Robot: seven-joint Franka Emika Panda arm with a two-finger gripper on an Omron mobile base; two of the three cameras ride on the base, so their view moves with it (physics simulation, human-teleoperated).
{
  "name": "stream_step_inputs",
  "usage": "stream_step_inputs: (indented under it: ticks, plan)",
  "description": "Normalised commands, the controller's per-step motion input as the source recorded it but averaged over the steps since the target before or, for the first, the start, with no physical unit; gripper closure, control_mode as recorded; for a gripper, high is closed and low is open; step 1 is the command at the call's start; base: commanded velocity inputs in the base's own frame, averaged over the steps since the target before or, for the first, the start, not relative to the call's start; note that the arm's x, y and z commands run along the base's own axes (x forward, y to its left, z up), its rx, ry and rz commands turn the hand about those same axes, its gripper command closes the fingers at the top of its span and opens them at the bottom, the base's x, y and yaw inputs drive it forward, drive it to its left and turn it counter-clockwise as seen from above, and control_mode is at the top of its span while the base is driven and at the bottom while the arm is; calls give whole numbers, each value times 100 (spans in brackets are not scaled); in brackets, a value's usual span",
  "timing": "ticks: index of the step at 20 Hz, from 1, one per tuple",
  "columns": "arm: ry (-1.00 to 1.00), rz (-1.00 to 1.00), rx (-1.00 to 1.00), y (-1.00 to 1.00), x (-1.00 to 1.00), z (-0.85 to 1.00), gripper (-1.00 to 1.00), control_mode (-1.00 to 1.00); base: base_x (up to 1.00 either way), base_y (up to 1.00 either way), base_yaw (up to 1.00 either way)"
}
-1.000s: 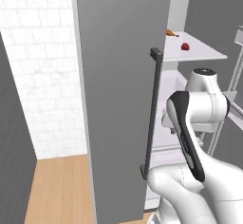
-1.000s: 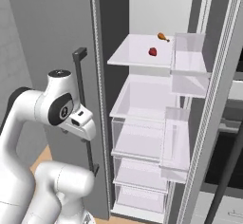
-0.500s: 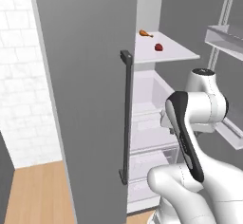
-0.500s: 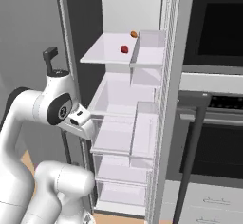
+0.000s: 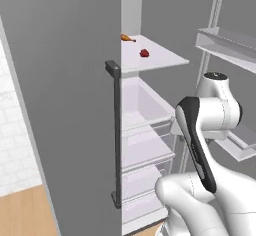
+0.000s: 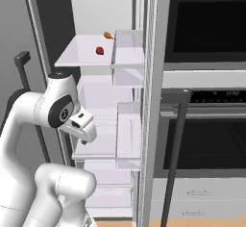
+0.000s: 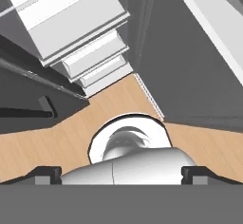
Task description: Take the strawberry from the fridge and place it on top of the pancake, located on the dining counter.
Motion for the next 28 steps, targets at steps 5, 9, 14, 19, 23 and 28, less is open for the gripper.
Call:
stream_step_inputs:
  ticks: [5,9,14,19,23,28]
  plan:
    - [0,0,0,0,0,0,-100,100,56,0,-10]
    - [0,0,0,0,0,0,-100,100,38,0,-1]
    - [0,0,0,0,0,0,-100,100,35,0,0]
    - [0,0,0,0,0,0,-100,100,40,0,0]
    - [0,0,0,0,0,0,-100,100,38,0,0]
    - [0,0,0,0,0,0,-100,100,18,0,0]
